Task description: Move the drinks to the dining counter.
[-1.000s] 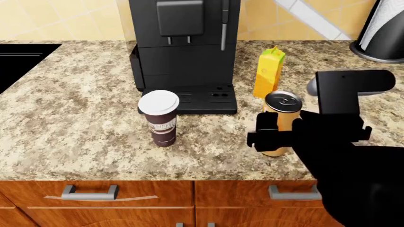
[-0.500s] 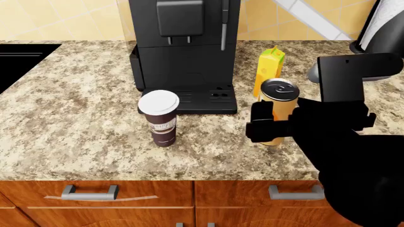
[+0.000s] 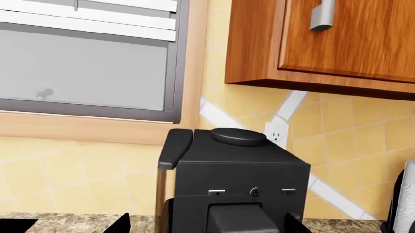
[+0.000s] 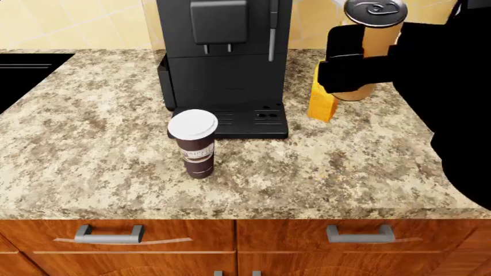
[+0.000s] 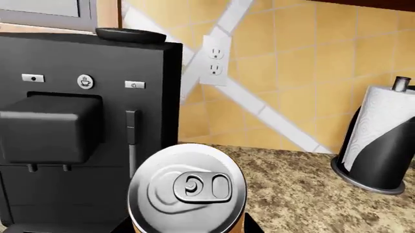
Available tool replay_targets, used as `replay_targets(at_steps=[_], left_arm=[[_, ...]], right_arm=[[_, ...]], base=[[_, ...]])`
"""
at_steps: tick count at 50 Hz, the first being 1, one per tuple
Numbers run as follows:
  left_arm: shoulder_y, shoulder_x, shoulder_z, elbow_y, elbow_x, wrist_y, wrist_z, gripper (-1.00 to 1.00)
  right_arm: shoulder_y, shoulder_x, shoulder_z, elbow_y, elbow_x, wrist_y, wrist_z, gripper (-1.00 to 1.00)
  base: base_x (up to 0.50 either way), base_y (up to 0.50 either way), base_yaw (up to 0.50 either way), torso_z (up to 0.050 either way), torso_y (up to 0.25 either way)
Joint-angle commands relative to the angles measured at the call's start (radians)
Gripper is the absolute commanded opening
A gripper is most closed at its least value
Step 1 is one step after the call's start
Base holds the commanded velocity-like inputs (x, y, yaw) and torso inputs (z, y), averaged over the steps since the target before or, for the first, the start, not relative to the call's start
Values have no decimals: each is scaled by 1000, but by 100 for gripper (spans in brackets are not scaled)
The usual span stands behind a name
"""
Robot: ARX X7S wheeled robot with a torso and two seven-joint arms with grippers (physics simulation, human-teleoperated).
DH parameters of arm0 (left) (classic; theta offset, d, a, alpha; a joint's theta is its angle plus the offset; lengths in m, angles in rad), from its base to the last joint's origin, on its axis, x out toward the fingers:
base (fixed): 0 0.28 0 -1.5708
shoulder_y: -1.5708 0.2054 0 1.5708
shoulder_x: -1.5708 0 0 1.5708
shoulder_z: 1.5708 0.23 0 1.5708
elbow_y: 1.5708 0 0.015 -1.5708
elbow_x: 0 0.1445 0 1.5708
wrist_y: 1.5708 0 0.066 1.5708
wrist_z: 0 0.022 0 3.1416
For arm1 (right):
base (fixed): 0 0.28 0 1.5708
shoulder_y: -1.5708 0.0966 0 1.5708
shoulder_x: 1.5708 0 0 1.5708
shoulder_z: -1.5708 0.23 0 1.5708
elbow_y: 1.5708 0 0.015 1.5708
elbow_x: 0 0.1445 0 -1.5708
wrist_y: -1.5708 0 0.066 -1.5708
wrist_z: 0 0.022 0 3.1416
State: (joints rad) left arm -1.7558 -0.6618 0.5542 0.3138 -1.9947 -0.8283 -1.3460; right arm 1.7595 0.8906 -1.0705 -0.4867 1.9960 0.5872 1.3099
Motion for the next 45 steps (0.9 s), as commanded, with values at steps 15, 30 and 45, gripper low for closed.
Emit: replay_targets(at_steps=[15, 30, 45], left_arm=[[42, -79, 30, 204, -214, 73, -203, 100], [30, -239, 199, 433, -310, 280, -214, 100], [9, -274, 269, 533, -366, 419, -207, 100]], right_arm=[[146, 34, 53, 56, 27, 83, 2, -100], [143, 53, 54, 49, 32, 88, 11, -100], [141, 58, 53, 52, 31, 93, 15, -100]], base=[[0, 0, 0, 0, 0], [0, 0, 0, 0, 1], [0, 0, 0, 0, 0]])
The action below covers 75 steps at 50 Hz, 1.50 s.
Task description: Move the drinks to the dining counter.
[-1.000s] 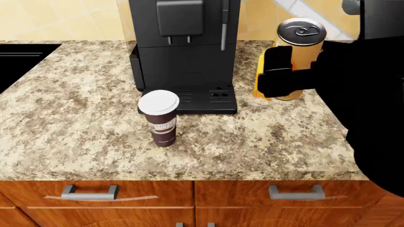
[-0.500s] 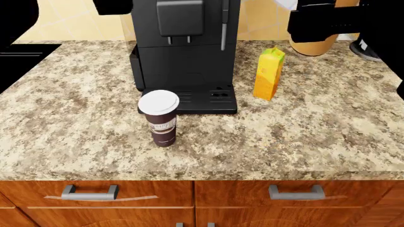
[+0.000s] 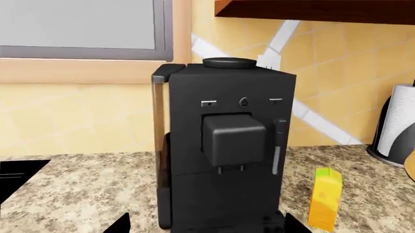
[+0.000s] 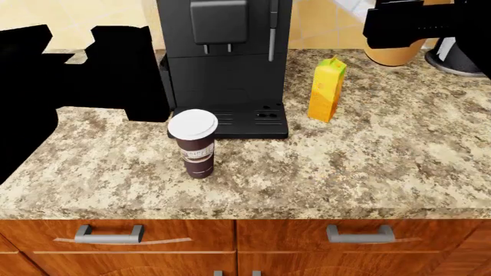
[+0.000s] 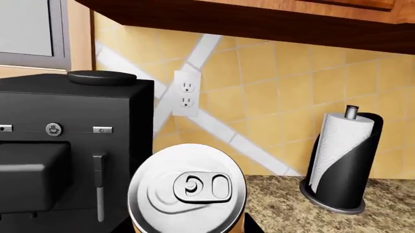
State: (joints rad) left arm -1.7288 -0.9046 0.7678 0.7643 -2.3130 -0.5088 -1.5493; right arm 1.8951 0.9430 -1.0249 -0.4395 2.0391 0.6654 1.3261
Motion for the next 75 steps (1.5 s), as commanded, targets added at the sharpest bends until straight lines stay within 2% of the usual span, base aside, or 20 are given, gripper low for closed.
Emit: replay_targets(at_steps=[1, 16, 21, 27, 32, 50, 63, 75], left_arm=[[-16, -32, 59, 90, -50, 106, 0, 100], [-40, -69, 104, 215, -163, 188, 2, 100], [-23, -69, 143, 240, -142, 211, 0, 100], [0, -51, 169, 277, -133, 249, 0, 100], [52, -23, 139, 282, -127, 238, -17, 100], [204, 46, 275, 207, 125, 202, 21, 100], [241, 108, 330, 190, 173, 216, 24, 100], [248, 101, 353, 185, 193, 229, 20, 100]], right_arm=[[6, 6, 7, 4, -13, 15, -2, -100], [-3, 10, 6, 4, -15, 15, -2, -100], [-13, 9, 3, 4, -22, 11, -6, -100], [-10, 10, 4, 8, -22, 15, -5, -100], [-10, 10, 4, 7, -22, 15, -5, -100], [-18, 0, 2, 15, -33, 14, -17, -100], [-18, -2, 4, 19, -38, 17, -23, -100], [-17, -2, 6, 16, -34, 17, -19, -100]], base=[[0, 0, 0, 0, 0], [0, 0, 0, 0, 1], [0, 0, 0, 0, 0], [0, 0, 0, 0, 0], [0, 0, 0, 0, 0], [0, 0, 0, 0, 1], [0, 0, 0, 0, 0], [0, 0, 0, 0, 1]])
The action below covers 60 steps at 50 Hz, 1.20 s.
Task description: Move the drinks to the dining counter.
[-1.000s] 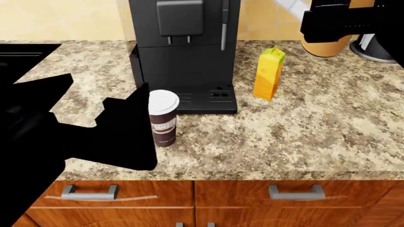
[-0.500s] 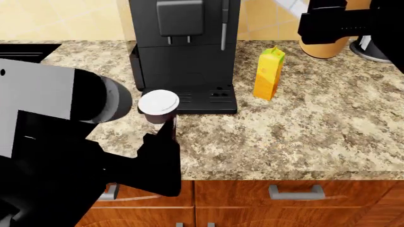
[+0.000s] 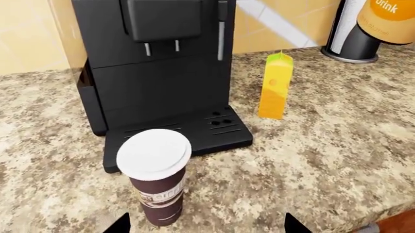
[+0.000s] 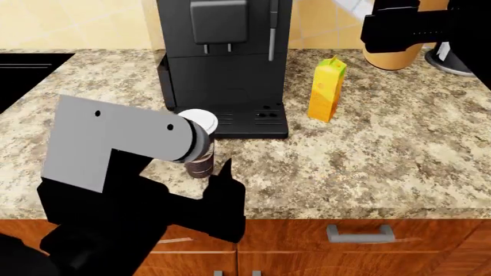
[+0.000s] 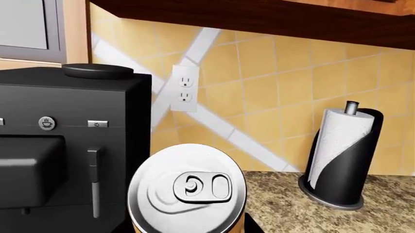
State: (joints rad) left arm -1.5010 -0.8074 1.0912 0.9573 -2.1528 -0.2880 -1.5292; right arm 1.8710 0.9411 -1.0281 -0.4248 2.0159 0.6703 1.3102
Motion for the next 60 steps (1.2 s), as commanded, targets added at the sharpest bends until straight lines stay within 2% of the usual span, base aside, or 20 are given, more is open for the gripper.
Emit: replay_targets(at_steps=[1, 32, 60], left_arm=[[21, 0, 32, -8, 36, 7, 1, 100], [32, -51, 68, -109, 99, -1, 60, 100], [73, -21, 112, -154, 150, -7, 90, 100]], right_arm=[[7, 0, 9, 2, -11, 12, -3, -100], [7, 1, 13, 2, -11, 14, 1, -100], [15, -4, 19, 5, -13, 18, 0, -100]], base=[[0, 0, 0, 0, 0], [0, 0, 0, 0, 0], [0, 0, 0, 0, 0]])
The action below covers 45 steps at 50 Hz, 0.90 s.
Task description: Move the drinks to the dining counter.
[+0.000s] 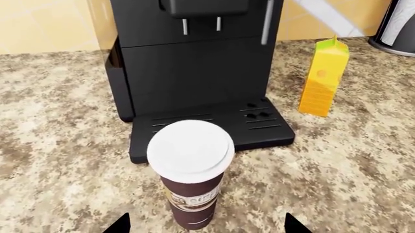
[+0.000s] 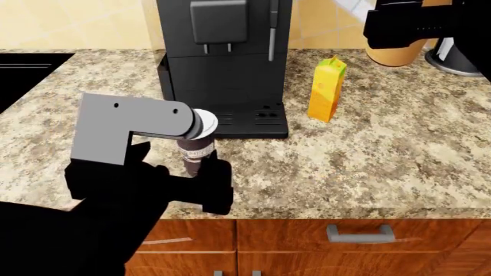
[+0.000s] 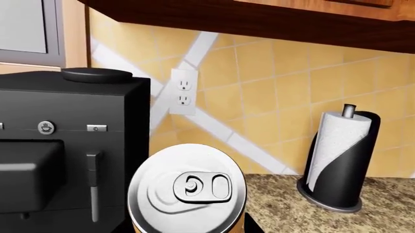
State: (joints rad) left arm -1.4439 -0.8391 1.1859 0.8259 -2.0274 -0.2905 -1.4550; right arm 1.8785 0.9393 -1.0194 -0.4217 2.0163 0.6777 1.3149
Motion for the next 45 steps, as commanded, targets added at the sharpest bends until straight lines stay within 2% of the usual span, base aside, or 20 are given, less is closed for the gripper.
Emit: replay_targets(at_steps=[1, 19, 45], left_arm=[[14, 13, 18, -28, 26, -6, 17, 100], [1, 11, 26, -92, 50, -25, 40, 100], [-1, 52, 53, -153, 76, -51, 66, 100]], right_arm=[[8, -2, 10, 1, -13, 12, -5, -100], [8, -2, 13, 1, -16, 12, -5, -100], [18, -3, 20, 1, -13, 18, -7, -100]], base=[[0, 0, 0, 0, 0], [0, 0, 0, 0, 0], [0, 0, 0, 0, 0]])
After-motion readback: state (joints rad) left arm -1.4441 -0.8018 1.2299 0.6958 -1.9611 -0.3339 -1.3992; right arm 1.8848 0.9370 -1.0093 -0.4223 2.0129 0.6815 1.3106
